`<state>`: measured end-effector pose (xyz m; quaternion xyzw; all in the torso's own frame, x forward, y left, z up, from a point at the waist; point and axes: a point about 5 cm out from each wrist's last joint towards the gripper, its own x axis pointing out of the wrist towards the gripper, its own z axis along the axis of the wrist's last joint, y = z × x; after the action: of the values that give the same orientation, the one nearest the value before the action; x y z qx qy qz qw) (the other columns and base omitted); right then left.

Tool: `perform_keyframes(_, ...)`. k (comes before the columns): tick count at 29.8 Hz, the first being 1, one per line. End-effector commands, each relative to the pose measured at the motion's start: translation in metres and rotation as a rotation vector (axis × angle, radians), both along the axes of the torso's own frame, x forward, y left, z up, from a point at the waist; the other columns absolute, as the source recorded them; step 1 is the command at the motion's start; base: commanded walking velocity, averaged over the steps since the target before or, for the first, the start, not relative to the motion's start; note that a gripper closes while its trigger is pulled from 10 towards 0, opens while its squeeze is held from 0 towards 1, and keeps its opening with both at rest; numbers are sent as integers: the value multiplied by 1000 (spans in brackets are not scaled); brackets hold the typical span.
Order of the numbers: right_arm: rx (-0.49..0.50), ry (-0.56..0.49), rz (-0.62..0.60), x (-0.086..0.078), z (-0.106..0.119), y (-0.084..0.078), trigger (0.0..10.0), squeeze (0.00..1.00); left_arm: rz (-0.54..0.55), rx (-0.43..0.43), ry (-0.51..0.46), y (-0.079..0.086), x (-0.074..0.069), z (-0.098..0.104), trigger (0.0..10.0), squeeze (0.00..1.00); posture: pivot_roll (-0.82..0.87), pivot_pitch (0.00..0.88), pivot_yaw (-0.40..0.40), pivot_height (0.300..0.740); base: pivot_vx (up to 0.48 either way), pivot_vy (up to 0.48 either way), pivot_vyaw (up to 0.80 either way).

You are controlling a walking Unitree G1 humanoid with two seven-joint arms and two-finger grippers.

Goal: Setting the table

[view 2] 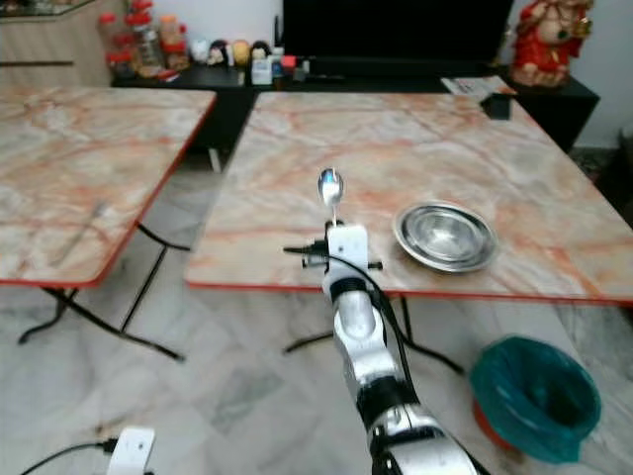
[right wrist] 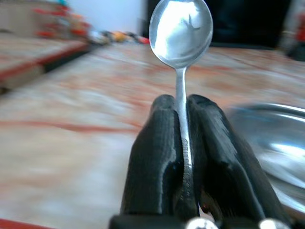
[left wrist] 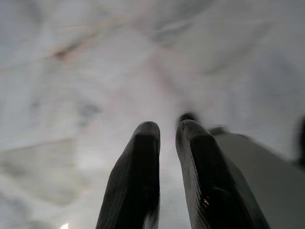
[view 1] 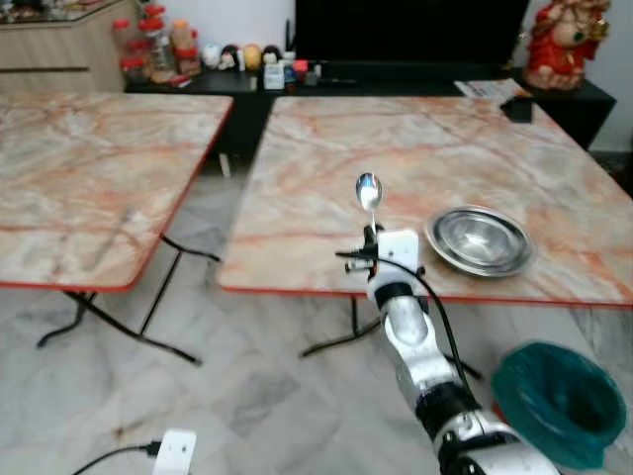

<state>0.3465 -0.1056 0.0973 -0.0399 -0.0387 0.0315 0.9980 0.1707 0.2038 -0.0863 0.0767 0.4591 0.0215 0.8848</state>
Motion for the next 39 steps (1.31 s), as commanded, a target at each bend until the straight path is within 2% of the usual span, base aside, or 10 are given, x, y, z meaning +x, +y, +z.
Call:
perform_keyframes(1,16,-27,5,4,9,5,10000,0,-15,11,4,2,-2,0,10000,0,18,0,12,740,0,-480,0)
perform_keyframes(12,25,3,-12,0,2,3,10000,0,-17,21,13,3,-4,-1,10000,0,17,0,14,740,0,-434,0)
perform_keyframes(20,24,7,-32,1,2,-2,10000,0,36,-21,-36,4,1,2,10000,0,13,0,14,740,0,0,0)
perform_keyframes(25,28,11,-42,1,2,-3,10000,0,39,-15,-28,5,0,2,10000,0,11,0,16,740,0,0,0)
perform_keyframes(39,27,21,-37,1,0,-1,10000,0,34,2,-23,9,0,2,10000,0,15,0,18,740,306,0,0)
